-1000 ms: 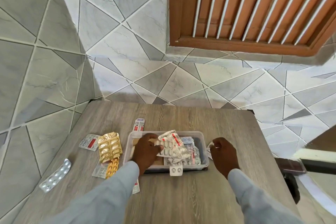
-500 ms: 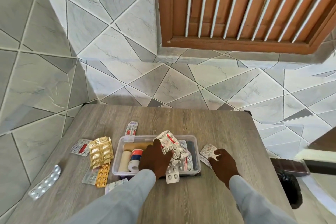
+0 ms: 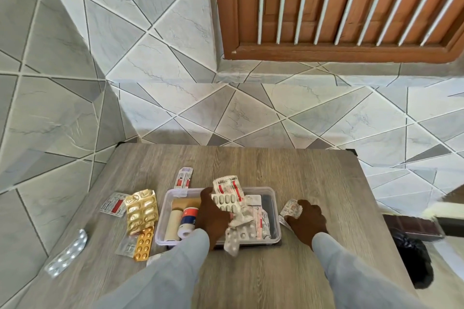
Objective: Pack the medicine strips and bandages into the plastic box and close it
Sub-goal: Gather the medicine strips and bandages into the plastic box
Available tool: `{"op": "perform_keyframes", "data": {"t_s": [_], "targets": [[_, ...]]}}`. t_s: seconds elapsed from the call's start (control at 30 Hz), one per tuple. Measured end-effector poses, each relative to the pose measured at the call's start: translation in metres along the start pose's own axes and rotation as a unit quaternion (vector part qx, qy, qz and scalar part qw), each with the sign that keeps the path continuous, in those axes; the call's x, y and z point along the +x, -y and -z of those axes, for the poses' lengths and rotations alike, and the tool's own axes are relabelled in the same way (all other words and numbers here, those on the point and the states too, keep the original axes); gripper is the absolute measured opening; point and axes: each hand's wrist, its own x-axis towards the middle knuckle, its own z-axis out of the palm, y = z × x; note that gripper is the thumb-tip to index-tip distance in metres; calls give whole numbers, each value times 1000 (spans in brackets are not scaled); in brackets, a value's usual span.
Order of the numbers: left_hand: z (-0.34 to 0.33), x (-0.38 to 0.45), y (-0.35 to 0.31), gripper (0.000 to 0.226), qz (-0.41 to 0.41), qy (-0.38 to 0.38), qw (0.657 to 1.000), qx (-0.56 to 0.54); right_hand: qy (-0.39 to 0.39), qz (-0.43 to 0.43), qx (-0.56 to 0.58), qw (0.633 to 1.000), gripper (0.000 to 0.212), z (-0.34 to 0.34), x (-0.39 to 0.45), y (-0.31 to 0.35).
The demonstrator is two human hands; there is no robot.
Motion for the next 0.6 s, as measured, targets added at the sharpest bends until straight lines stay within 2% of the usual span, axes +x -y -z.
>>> {"op": "perform_keyframes", "data": {"t_s": [0.1, 0.17, 0.2, 0.27, 0.33, 0.43, 0.6], "targets": [[22, 19, -10, 41, -91, 62, 987, 117, -1, 1, -6, 1000, 62, 1, 1, 0], [33, 29, -19, 27, -119, 143, 960, 207, -4, 3, -10, 1000, 61, 1, 2, 1], [36, 31, -25, 30, -121, 180, 946, 242, -5, 4, -12, 1000, 60, 1, 1, 1], [37, 36, -34, 26, -132, 215, 913, 320, -6, 3, -13, 1000, 59, 0, 1, 1], [35, 39, -43, 23, -159, 230, 875, 396, -7, 1, -13, 1000, 59, 0, 1, 1], [27, 42, -55, 34, -171, 246, 838, 456, -8, 1, -7, 1000, 59, 0, 1, -2], [22, 45, -60, 32, -215, 218, 843, 442, -11, -5, -4, 1000, 58, 1, 2, -3]]}}
